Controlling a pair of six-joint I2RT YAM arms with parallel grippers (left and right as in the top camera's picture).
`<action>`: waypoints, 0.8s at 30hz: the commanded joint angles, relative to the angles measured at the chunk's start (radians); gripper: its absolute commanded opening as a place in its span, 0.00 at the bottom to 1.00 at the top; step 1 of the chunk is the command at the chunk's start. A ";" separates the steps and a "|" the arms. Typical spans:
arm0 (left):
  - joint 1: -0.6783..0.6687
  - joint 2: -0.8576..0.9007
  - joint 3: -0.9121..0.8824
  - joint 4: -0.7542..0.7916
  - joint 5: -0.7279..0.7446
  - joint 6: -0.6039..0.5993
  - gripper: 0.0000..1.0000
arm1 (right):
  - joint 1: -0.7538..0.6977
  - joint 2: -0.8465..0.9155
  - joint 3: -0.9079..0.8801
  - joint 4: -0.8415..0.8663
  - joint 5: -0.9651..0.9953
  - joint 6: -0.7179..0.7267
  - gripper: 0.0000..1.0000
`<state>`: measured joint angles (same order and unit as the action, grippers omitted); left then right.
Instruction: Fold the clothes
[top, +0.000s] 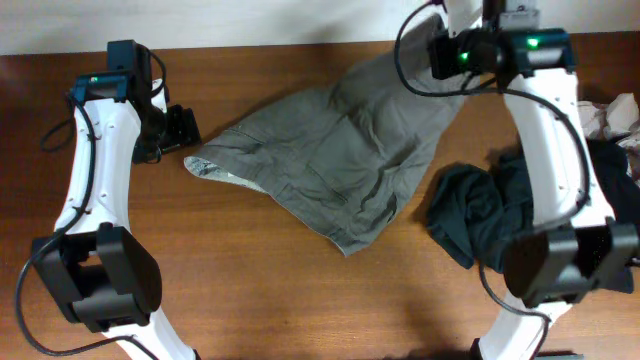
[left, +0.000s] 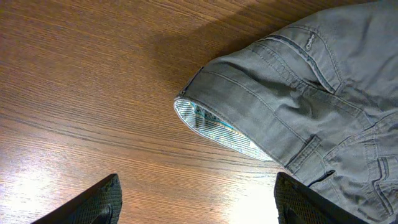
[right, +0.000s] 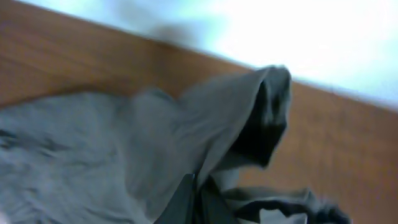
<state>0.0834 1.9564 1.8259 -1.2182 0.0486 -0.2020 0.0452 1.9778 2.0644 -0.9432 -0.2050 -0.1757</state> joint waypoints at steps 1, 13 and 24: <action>-0.002 0.006 0.006 0.004 0.008 0.016 0.78 | -0.006 0.024 -0.018 -0.026 0.077 0.065 0.04; -0.018 0.006 0.005 -0.025 0.061 0.018 0.78 | -0.022 0.020 -0.017 -0.120 0.127 0.218 0.70; -0.289 0.000 0.005 -0.043 -0.019 0.057 0.57 | -0.069 0.024 -0.023 -0.316 0.056 0.377 0.78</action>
<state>-0.1196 1.9564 1.8259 -1.2518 0.0891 -0.1493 0.0074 2.0136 2.0434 -1.2369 -0.1116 0.1364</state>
